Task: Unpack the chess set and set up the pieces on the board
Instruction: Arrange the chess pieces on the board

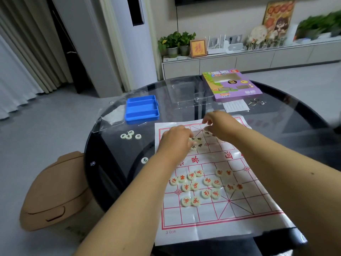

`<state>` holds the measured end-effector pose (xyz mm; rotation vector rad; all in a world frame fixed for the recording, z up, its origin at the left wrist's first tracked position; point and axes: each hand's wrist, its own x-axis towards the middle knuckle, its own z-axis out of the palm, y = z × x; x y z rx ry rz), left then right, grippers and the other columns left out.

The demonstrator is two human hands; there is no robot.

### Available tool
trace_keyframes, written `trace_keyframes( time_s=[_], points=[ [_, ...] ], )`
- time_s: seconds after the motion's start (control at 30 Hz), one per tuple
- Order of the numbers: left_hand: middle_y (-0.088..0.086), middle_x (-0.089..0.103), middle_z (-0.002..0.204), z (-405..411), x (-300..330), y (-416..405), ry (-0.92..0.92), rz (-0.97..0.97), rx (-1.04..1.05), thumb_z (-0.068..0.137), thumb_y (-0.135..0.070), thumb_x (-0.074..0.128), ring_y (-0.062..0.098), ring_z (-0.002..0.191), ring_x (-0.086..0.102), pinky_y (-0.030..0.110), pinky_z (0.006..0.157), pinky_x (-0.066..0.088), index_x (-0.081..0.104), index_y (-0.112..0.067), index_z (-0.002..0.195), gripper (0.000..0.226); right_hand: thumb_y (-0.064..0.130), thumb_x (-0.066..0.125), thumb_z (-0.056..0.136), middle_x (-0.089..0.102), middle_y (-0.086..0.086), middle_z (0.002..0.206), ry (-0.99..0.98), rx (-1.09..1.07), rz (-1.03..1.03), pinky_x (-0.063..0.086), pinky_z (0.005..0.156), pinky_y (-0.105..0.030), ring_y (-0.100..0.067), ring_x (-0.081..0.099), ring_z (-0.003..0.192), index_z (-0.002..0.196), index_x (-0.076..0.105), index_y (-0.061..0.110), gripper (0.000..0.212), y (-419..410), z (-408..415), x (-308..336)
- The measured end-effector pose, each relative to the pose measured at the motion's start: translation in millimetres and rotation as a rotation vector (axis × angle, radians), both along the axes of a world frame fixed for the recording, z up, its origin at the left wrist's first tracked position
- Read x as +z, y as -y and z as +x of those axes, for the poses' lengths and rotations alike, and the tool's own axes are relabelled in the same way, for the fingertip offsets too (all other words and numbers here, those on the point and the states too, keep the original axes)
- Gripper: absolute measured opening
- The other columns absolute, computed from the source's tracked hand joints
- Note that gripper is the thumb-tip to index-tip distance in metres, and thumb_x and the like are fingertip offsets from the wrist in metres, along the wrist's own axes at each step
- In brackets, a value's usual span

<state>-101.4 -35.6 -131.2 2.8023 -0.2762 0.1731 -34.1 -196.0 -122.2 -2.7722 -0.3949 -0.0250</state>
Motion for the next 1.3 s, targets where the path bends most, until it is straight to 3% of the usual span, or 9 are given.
trace_keyframes(
  time_s=[0.2, 0.37, 0.5, 0.63, 0.8, 0.93, 1.03, 1.13, 1.3],
  points=[
    [0.003, 0.06, 0.114, 2.0, 0.5, -77.1, 0.158, -0.083, 0.283, 0.094, -0.029, 0.058, 0.023, 0.111, 0.051, 0.04, 0.096, 0.045, 0.064, -0.015, 0.117, 0.027, 0.026, 0.065, 0.088, 0.061, -0.004, 0.113, 0.031, 0.16, 0.062, 0.049, 0.084, -0.031, -0.02, 0.056, 0.097, 0.113, 0.064, 0.017, 0.027, -55.8, -23.3, 12.1],
    [0.008, 0.052, 0.136, 9.0, -14.2, -144.0, 0.083, 0.007, 0.435, 0.094, -0.025, 0.058, 0.031, 0.126, 0.04, 0.04, 0.105, 0.033, 0.056, -0.015, 0.13, 0.038, 0.034, 0.072, 0.081, 0.062, 0.002, 0.105, -0.085, 0.398, 0.089, 0.044, 0.074, -0.024, -0.014, 0.055, 0.088, 0.113, 0.063, 0.019, 0.036, -114.4, -54.4, 10.6],
    [0.008, 0.052, 0.133, 14.4, -22.8, -165.1, 0.025, 0.033, 0.404, 0.092, -0.027, 0.06, 0.032, 0.126, 0.037, 0.039, 0.104, 0.032, 0.057, -0.018, 0.129, 0.038, 0.034, 0.075, 0.076, 0.058, 0.0, 0.105, -0.12, 0.511, 0.003, 0.04, 0.073, -0.025, -0.016, 0.054, 0.09, 0.116, 0.062, 0.016, 0.045, -148.8, -62.5, -1.4],
    [0.005, 0.062, 0.116, 13.5, -30.4, -175.2, 0.053, -0.003, 0.36, 0.089, -0.032, 0.064, 0.031, 0.115, 0.048, 0.043, 0.095, 0.042, 0.067, -0.018, 0.117, 0.031, 0.019, 0.068, 0.084, 0.061, -0.007, 0.113, -0.12, 0.421, -0.036, 0.049, 0.086, -0.031, -0.024, 0.058, 0.101, 0.118, 0.06, 0.014, 0.035, -166.2, -46.7, -5.0],
    [0.004, 0.064, 0.097, 9.8, -31.3, -183.7, 0.122, -0.089, 0.335, 0.084, -0.027, 0.072, 0.028, 0.097, 0.056, 0.038, 0.084, 0.047, 0.073, -0.015, 0.099, 0.02, 0.022, 0.07, 0.083, 0.054, -0.015, 0.124, -0.101, 0.195, -0.016, 0.046, 0.094, -0.035, -0.03, 0.055, 0.112, 0.131, 0.043, 0.004, 0.058, -187.9, -20.6, -8.7],
    [0.007, 0.062, 0.102, 12.7, -28.7, -187.3, 0.104, -0.112, 0.328, 0.082, -0.028, 0.074, 0.026, 0.098, 0.057, 0.034, 0.085, 0.045, 0.071, -0.013, 0.106, 0.028, 0.026, 0.064, 0.086, 0.051, -0.012, 0.125, -0.056, 0.144, -0.048, 0.042, 0.091, -0.031, -0.028, 0.053, 0.112, 0.127, 0.05, 0.009, 0.046, -208.2, -6.2, -13.8],
    [0.0, 0.056, 0.092, 16.1, -26.8, -186.6, 0.098, -0.12, 0.312, 0.083, -0.022, 0.073, 0.02, 0.09, 0.055, 0.025, 0.075, 0.037, 0.072, -0.012, 0.103, 0.022, 0.02, 0.06, 0.087, 0.055, -0.01, 0.121, -0.065, 0.129, -0.086, 0.043, 0.085, -0.03, -0.027, 0.056, 0.108, 0.12, 0.058, 0.013, 0.034, -218.4, -4.8, -15.5],
    [-0.004, 0.05, 0.092, 16.4, -28.3, -186.0, 0.089, -0.122, 0.279, 0.085, -0.02, 0.071, 0.014, 0.084, 0.05, 0.023, 0.076, 0.035, 0.071, -0.012, 0.101, 0.018, 0.013, 0.056, 0.089, 0.059, -0.01, 0.12, -0.032, 0.159, -0.156, 0.042, 0.082, -0.028, -0.025, 0.056, 0.109, 0.115, 0.059, 0.01, 0.026, -220.2, -8.1, -14.0],
    [0.009, 0.056, 0.107, 12.3, -27.8, -183.5, 0.026, -0.039, 0.224, 0.091, -0.016, 0.062, 0.027, 0.098, 0.057, 0.037, 0.087, 0.045, 0.064, -0.01, 0.101, 0.012, 0.006, 0.05, 0.091, 0.052, -0.011, 0.128, 0.064, 0.294, -0.253, 0.037, 0.098, -0.032, -0.027, 0.045, 0.122, 0.122, 0.052, 0.006, 0.031, -217.2, -19.7, -13.6]
  ],
)
